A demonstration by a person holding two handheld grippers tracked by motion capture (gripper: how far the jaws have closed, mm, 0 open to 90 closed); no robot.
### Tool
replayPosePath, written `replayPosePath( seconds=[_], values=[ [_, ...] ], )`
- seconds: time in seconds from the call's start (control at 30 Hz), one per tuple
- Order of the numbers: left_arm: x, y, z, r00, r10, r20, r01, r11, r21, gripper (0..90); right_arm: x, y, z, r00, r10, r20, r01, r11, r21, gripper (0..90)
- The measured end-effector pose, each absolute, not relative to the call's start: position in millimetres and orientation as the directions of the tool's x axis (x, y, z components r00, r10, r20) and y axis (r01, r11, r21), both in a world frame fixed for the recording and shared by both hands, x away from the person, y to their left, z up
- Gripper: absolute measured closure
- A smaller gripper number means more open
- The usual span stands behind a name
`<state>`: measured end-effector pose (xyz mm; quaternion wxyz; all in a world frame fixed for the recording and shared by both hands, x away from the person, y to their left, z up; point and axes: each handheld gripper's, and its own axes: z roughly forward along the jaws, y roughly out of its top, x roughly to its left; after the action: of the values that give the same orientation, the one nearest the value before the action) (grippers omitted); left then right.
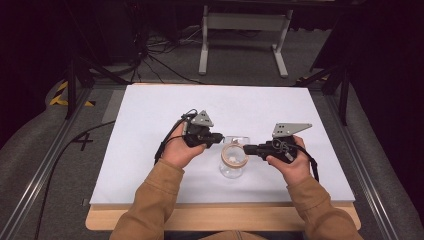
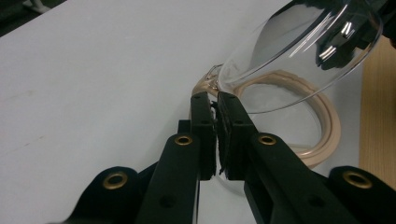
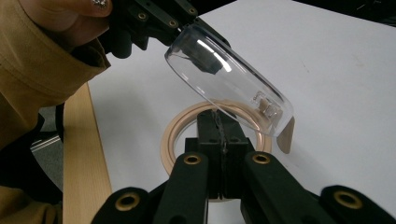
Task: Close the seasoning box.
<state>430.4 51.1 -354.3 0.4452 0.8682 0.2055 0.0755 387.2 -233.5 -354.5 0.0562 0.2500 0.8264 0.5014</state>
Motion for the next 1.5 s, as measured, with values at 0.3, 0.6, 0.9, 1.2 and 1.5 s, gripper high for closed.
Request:
replayPosePath(
  seconds=[0.3,0.6,0.9,1.2,1.5],
  values=[
    [429,66,-351,0.874,0.476,-0.092,0.353,-0.495,0.794,79.0,385,-233,-355,-0.876,0.454,0.164,0.365,0.399,0.841,90.0],
    [428,82,-349,0.841,0.529,-0.111,0.427,-0.524,0.737,72.7,381,-230,-355,-0.885,0.432,0.176,0.380,0.449,0.809,90.0],
    [428,88,-350,0.835,0.536,-0.125,0.457,-0.548,0.701,71.6,381,-229,-358,-0.883,0.428,0.191,0.411,0.511,0.755,90.0],
    [428,87,-352,0.839,0.529,-0.127,0.455,-0.554,0.697,71.0,379,-227,-360,-0.881,0.431,0.194,0.425,0.542,0.725,90.0],
    [429,87,-351,0.841,0.530,-0.113,0.451,-0.569,0.687,68.0,379,-228,-362,-0.880,0.433,0.197,0.436,0.569,0.697,90.0]
  ],
)
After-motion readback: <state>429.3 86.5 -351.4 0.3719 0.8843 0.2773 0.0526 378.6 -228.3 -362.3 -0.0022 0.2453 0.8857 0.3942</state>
